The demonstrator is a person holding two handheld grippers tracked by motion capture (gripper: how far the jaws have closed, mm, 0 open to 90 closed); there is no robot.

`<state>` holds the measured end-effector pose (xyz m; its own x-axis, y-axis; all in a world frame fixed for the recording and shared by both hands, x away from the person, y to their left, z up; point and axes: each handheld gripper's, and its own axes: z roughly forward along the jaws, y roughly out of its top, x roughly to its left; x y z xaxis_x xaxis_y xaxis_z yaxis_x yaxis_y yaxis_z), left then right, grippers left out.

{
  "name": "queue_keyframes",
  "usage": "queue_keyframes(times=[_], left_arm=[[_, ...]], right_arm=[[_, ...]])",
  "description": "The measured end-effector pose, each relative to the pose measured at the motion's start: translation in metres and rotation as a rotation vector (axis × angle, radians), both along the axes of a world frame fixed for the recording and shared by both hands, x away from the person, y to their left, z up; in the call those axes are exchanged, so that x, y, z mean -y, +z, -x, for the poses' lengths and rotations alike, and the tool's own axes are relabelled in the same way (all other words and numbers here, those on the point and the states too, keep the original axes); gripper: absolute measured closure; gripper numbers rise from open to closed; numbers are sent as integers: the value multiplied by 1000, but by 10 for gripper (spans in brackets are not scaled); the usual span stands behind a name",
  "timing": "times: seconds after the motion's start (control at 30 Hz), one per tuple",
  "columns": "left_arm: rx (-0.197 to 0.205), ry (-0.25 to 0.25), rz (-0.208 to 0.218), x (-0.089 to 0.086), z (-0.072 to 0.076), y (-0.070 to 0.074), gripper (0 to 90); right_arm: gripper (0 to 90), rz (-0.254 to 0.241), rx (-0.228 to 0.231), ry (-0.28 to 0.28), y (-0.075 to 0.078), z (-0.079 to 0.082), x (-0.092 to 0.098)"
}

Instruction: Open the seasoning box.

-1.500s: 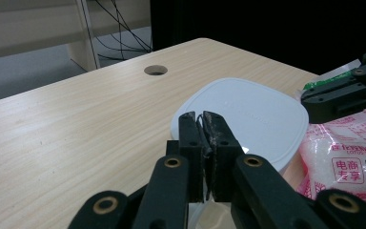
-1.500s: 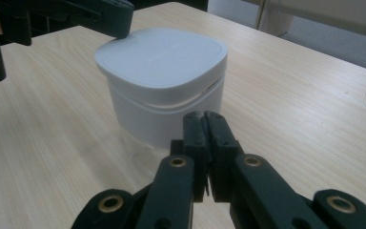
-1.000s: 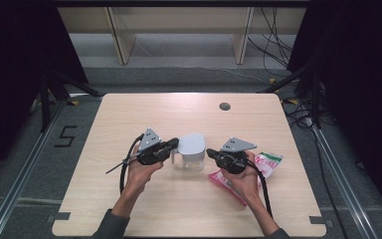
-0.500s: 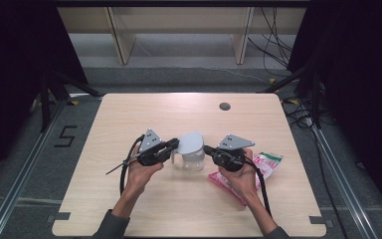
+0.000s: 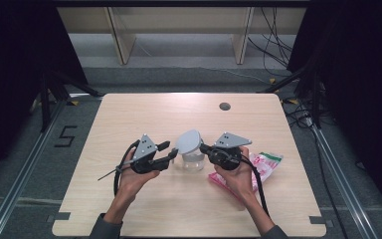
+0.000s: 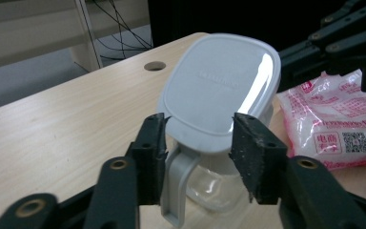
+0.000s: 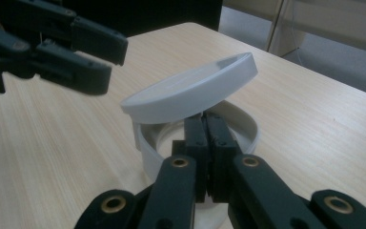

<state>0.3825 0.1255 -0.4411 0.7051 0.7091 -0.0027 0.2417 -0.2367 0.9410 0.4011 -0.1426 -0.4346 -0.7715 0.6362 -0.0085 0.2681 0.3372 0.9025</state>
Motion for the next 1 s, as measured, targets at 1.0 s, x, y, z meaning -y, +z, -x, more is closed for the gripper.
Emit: queue_keyframes(times=[1.0], left_arm=[[-122, 92, -63, -24, 34, -40, 267]], right_arm=[[878, -16, 46, 91, 14, 11, -43]])
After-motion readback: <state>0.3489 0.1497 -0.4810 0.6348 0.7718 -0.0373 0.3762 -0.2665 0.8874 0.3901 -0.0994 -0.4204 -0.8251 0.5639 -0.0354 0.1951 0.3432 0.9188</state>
